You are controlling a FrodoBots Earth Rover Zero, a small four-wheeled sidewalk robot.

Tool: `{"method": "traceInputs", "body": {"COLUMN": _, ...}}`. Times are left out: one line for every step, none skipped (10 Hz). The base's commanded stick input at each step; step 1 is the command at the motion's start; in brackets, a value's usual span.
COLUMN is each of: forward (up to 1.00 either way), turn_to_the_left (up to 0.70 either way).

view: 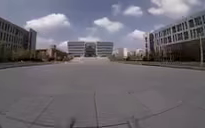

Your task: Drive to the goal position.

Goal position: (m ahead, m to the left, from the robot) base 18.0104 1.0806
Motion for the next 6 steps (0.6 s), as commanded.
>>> {"method": "traceInputs", "body": {"forward": 0.7, "turn_to_the_left": 0.07}}
{"method": "traceInputs", "body": {"forward": 0.7, "turn_to_the_left": 0.07}}
{"method": "traceInputs", "body": {"forward": 0.7, "turn_to_the_left": 0.07}}
{"method": "traceInputs", "body": {"forward": 0.7, "turn_to_the_left": 0.07}}
{"method": "traceInputs", "body": {"forward": 0.7, "turn_to_the_left": 0.07}}
{"method": "traceInputs", "body": {"forward": 0.7, "turn_to_the_left": 0.07}}
